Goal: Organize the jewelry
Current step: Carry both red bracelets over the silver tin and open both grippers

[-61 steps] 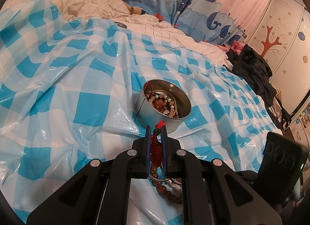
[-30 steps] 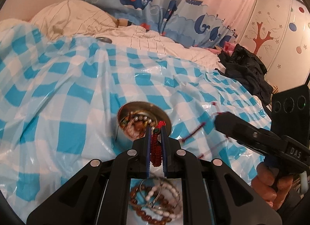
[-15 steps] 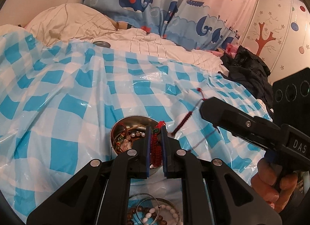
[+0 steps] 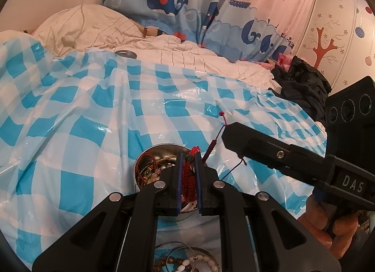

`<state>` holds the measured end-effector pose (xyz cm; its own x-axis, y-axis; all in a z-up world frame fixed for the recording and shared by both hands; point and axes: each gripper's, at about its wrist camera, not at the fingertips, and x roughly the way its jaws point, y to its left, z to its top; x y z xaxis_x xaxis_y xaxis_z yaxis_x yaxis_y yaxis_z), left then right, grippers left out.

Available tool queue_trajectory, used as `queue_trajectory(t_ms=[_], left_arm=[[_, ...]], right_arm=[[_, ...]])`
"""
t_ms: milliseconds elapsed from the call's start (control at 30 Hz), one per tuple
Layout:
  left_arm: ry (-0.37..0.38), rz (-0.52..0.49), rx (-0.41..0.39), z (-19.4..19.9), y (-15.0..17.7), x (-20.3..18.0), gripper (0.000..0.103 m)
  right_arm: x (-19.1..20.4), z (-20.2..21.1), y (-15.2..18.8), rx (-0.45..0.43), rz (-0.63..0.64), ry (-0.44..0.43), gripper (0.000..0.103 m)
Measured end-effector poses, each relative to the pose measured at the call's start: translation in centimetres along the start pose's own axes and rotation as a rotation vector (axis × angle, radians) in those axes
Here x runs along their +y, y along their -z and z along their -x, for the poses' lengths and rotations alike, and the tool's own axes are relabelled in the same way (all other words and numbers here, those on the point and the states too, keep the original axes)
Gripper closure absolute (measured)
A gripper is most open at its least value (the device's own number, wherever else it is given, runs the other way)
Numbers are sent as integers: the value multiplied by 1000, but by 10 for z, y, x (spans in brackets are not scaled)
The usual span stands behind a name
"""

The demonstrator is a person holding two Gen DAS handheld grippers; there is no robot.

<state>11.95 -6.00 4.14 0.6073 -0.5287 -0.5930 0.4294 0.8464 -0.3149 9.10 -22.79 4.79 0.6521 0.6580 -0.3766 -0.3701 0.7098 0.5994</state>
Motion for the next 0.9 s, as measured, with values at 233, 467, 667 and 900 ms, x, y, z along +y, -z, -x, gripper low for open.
queue_trajectory(t_ms=[233, 467, 667, 900], left_arm=[[-2, 25, 31, -9, 2, 4, 94], [-22, 78, 57, -12, 4, 21, 93], [-22, 114, 51, -6, 5, 30, 89], [-43, 113, 57, 5, 12, 39, 77]], right_arm=[[-4, -7, 1, 13, 0, 21, 98], [-11, -15, 3, 30, -12, 52, 98], [-15, -23, 7, 70, -20, 89, 98], [-20, -41, 21, 167, -26, 144, 62]])
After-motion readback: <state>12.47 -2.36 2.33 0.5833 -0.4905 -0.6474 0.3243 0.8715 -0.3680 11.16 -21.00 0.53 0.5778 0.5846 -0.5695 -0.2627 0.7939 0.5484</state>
